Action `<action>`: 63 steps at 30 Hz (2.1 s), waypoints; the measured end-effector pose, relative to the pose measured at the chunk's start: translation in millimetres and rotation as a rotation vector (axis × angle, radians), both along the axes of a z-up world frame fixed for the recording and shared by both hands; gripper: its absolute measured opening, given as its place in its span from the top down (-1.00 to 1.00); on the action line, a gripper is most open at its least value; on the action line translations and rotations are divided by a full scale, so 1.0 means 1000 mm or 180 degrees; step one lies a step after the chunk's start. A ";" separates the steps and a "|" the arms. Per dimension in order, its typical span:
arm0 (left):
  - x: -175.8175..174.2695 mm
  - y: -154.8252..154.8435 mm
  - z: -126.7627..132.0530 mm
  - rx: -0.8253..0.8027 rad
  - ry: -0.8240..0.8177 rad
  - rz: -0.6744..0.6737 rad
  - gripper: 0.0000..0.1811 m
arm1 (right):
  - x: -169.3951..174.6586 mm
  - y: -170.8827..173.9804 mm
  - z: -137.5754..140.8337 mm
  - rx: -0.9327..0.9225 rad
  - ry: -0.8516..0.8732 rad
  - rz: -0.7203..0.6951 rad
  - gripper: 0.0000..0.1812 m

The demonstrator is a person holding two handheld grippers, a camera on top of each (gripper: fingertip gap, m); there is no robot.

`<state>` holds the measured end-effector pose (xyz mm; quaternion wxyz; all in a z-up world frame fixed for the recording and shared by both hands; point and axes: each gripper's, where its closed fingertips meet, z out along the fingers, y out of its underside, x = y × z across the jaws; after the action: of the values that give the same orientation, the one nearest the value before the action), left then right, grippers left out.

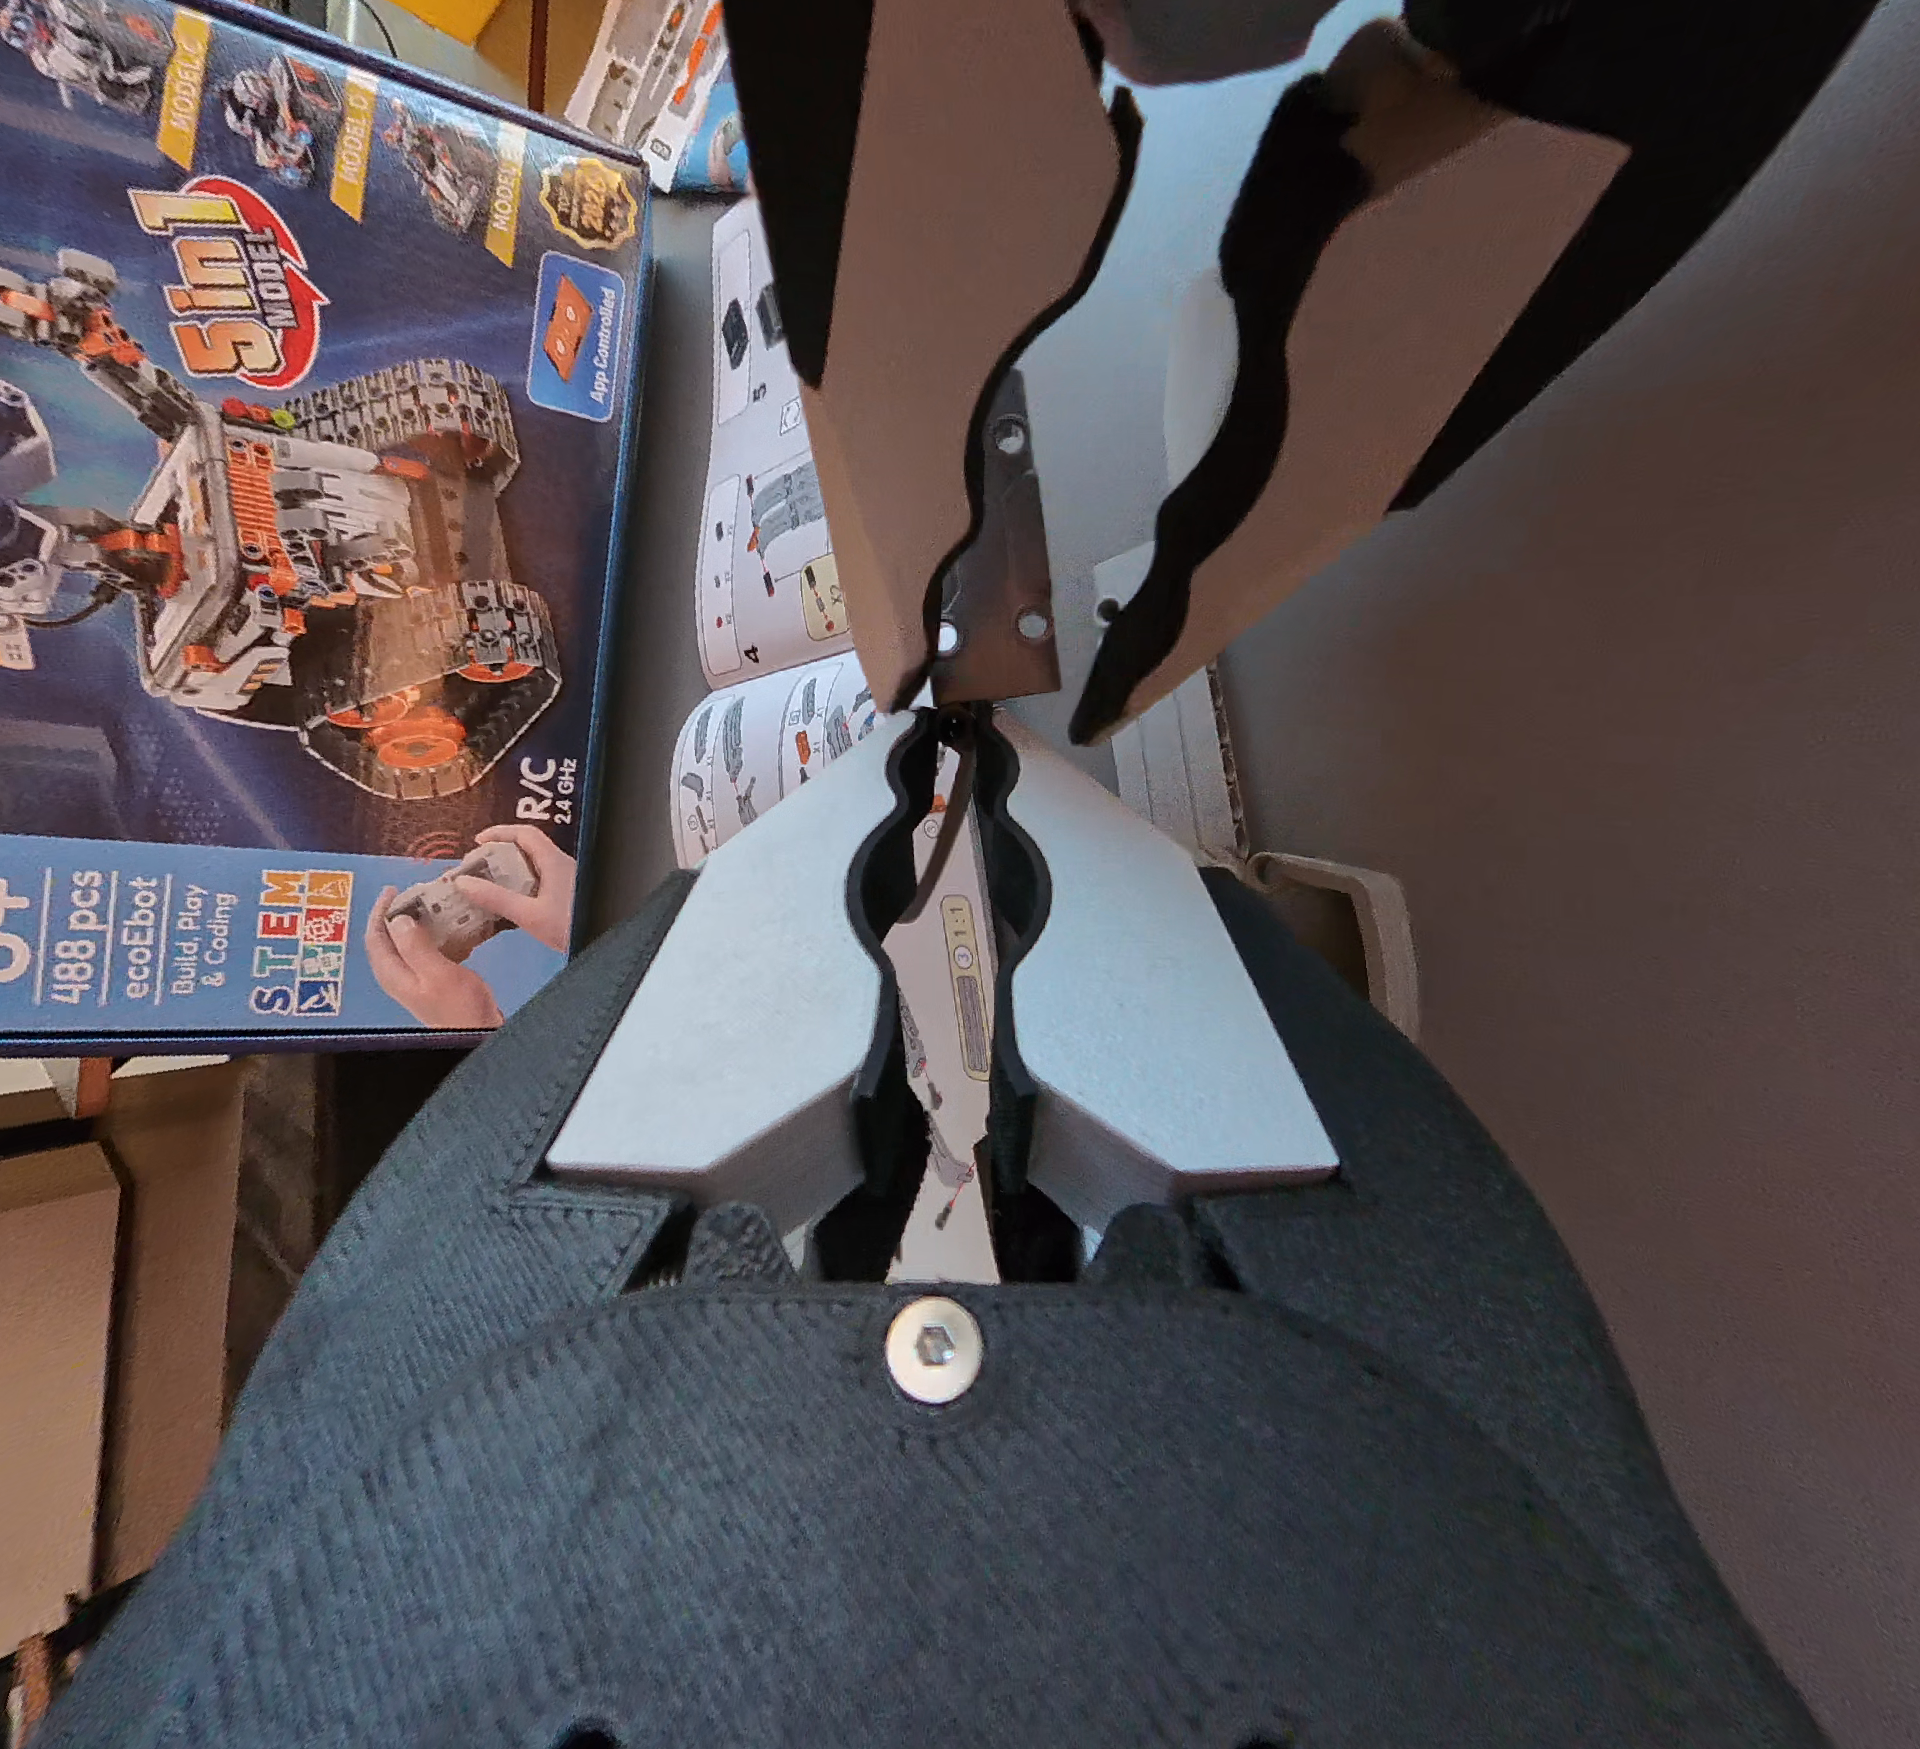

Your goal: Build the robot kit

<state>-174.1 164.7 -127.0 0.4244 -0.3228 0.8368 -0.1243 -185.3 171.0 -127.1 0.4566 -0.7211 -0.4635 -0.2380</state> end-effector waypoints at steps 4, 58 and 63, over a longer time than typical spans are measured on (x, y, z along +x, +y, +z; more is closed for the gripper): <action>0.001 -0.002 -0.002 0.0020 -0.0008 -0.0036 0.94 | 0.002 -0.002 0.001 -0.0052 0.0453 0.0063 0.71; -0.013 0.011 -0.023 0.0357 -0.0320 0.0062 0.93 | -0.007 0.009 -0.021 0.0257 0.0526 -0.0071 0.82; -0.009 0.016 -0.020 0.0791 -0.0587 0.0107 0.94 | -0.003 0.014 -0.018 0.0481 0.0090 -0.0090 0.83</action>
<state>-182.9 180.5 -147.5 0.5381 -0.2689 0.7977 -0.0417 -188.1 185.2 -145.4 0.5128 -0.6944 -0.4275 -0.2686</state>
